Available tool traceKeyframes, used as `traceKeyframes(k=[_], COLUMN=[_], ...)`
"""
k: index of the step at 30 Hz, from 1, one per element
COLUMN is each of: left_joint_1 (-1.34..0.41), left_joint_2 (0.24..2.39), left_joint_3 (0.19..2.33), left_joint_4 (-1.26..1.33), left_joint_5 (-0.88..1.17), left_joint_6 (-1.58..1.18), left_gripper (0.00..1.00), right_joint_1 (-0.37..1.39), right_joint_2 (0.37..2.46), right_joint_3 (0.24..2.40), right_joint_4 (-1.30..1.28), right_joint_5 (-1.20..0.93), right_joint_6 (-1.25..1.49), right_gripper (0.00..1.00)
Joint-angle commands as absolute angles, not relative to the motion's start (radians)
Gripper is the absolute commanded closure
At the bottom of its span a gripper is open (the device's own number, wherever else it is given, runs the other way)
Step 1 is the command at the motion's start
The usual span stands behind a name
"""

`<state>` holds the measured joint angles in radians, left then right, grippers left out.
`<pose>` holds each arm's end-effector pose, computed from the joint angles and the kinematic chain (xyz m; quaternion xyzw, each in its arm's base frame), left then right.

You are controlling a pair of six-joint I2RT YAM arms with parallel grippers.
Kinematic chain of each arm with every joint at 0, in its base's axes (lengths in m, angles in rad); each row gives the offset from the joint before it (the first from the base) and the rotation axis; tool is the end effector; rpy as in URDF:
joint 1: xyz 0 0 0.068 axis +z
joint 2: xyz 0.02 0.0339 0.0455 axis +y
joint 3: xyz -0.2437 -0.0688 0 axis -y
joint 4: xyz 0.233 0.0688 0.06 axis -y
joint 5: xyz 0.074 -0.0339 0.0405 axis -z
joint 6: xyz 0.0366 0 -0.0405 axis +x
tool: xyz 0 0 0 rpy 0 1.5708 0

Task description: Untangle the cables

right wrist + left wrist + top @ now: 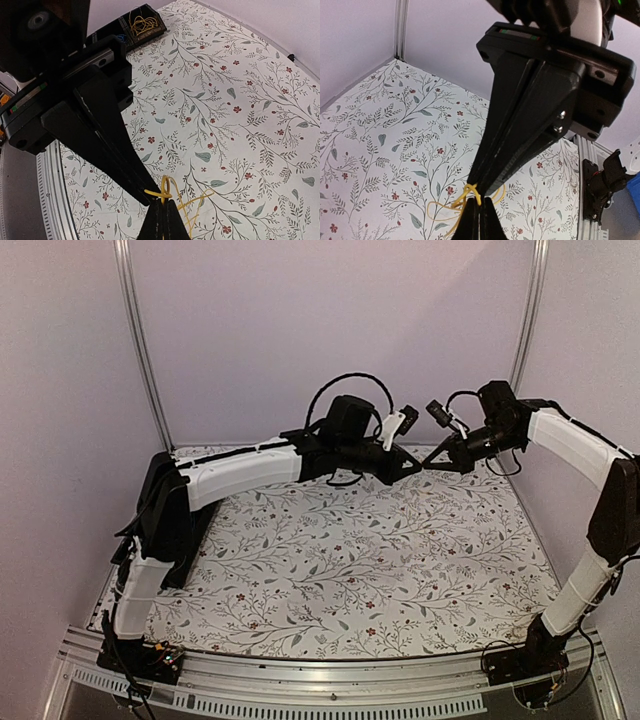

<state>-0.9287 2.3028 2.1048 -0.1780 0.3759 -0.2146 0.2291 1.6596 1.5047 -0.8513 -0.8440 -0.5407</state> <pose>0.3028 -0.4274 0.2681 0.3824 0.7243 -0.4289 0.3812 0.3188 0.1024 0.2965 -0.4347 0.7692 0.3492 0.3121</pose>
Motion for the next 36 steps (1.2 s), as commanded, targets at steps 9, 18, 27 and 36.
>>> traceKeyframes(k=[9,18,27,36], left_joint_1=[-0.942,-0.905,-0.901,-0.894], left_joint_2=[2.273,2.210,2.184,2.192], left_joint_3=[2.040,1.914,1.860,1.824], left_joint_4=[-0.139,-0.034,0.084,0.174], left_joint_5=[0.394,0.505,0.541,0.573], left_joint_6=[-0.197,-0.240,-0.285,-0.360], left_gripper=[1.00,1.00,1.00,1.00], right_joint_1=[0.220,0.138,0.167,0.194], right_joint_2=[1.687,1.672,1.684,1.685], right_joint_3=[1.573,1.620,1.455,1.481], right_joint_4=[-1.002,-1.121,-0.971,-0.959], right_joint_5=[-0.889,-0.935,-0.844,-0.950], right_joint_6=[-0.617,-0.754,-0.733,-0.712], right_gripper=[0.81,0.67,0.64,0.60])
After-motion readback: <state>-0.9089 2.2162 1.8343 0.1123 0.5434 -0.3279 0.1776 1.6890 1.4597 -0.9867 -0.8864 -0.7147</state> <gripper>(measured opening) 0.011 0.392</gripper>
